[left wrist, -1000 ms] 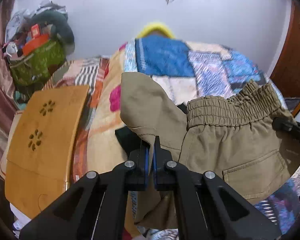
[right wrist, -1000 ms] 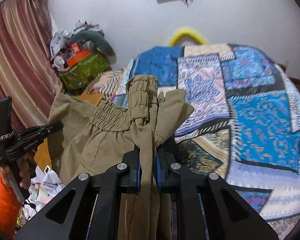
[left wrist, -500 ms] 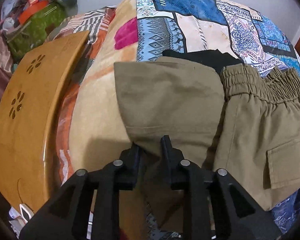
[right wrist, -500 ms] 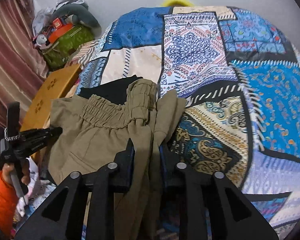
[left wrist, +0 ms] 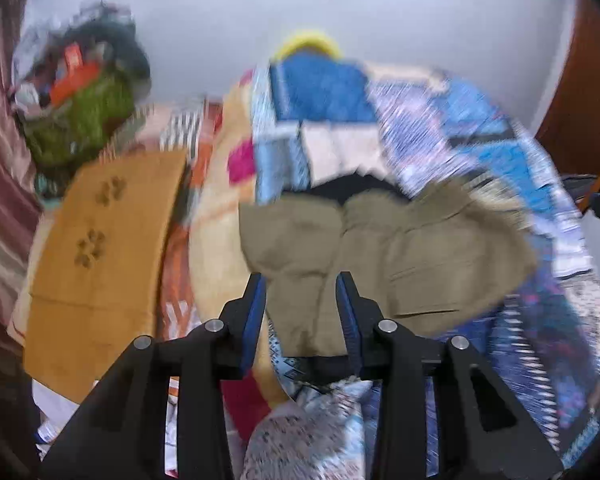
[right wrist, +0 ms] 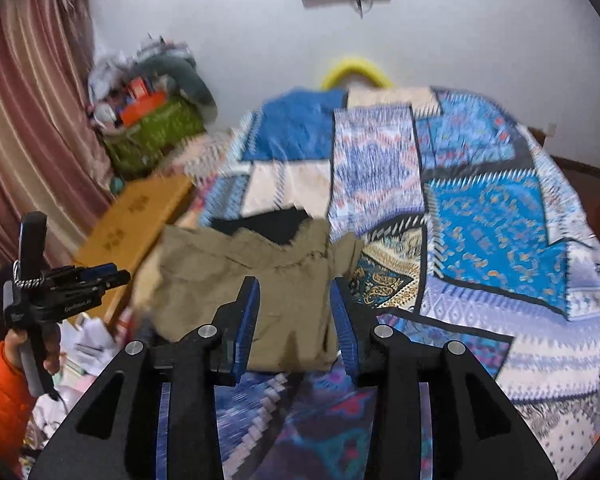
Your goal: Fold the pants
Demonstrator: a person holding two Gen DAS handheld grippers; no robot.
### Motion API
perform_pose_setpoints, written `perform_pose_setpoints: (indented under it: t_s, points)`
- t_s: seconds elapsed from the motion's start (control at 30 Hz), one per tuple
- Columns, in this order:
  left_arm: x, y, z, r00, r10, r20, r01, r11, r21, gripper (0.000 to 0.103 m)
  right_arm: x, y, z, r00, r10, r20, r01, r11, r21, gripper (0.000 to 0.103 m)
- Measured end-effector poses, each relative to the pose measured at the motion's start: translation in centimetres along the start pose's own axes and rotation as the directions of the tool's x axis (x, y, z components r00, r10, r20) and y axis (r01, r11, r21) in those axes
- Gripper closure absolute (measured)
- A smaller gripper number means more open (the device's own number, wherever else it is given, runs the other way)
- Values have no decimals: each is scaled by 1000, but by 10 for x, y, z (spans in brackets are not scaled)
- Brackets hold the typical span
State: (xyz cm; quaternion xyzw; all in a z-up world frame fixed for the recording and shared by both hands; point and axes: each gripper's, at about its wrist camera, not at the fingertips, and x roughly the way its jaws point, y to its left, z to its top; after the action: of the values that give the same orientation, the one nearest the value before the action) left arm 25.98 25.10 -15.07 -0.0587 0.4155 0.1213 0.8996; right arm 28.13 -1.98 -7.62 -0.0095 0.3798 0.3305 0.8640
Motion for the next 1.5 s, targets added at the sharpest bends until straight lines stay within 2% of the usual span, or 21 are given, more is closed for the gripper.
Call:
perform_pose_setpoints:
  t_s: [0.07, 0.13, 0.27, 0.43, 0.57, 0.7, 0.73, 0.8, 0.83, 0.87, 0.9, 1.0, 1.23, 1.5]
  points:
    - [-48, -10, 1, 996, -26, 86, 25, 1000, 19, 64, -31, 11, 1, 998, 6, 61, -5, 1000, -15, 70]
    - [-84, -18, 2, 987, -69, 143, 65, 997, 33, 56, -61, 21, 1, 992, 23, 124, -19, 999, -30, 70]
    - [-162, -35, -5, 953, -119, 279, 106, 992, 61, 56, -123, 46, -3, 966, 85, 243, -74, 996, -53, 70]
    - [-246, -54, -32, 882, -132, 453, 102, 991, 92, 55, -184, 85, -22, 921, 89, 380, -31, 987, -156, 70]
    - [-288, -66, -58, 832, -111, 544, 68, 993, 99, 51, -213, 109, -46, 887, 83, 454, 0, 984, -181, 70]
    - [-311, -70, -76, 793, -94, 603, 54, 995, 84, 26, -223, 123, -64, 867, 69, 494, 25, 983, -182, 70]
    - [-315, -70, -80, 788, -94, 608, 61, 995, 75, 22, -224, 125, -66, 865, 63, 498, 29, 984, -175, 67]
    - [-317, -68, -84, 785, -91, 613, 68, 996, 60, 17, -228, 126, -70, 857, 48, 513, 36, 988, -152, 48]
    - [-318, -67, -86, 784, -87, 615, 67, 996, 55, 11, -229, 127, -72, 851, 36, 525, 45, 989, -140, 32]
    - [-318, -66, -88, 781, -81, 620, 64, 997, 49, 8, -232, 127, -73, 841, 22, 540, 58, 990, -130, 22]
    - [-320, -65, -90, 775, -71, 628, 57, 997, 42, 3, -234, 127, -74, 834, 7, 552, 72, 990, -123, 18]
    - [-320, -65, -96, 771, -67, 634, 54, 998, 39, 1, -238, 129, -73, 827, -23, 561, 104, 988, -111, 1]
    - [-321, -63, -101, 771, -71, 633, 65, 997, 33, 0, -241, 130, -70, 820, -30, 572, 104, 990, -97, 0]
    - [-319, -60, -102, 772, -76, 631, 73, 997, 30, 0, -241, 136, -86, 824, -34, 566, 116, 987, -110, 0]
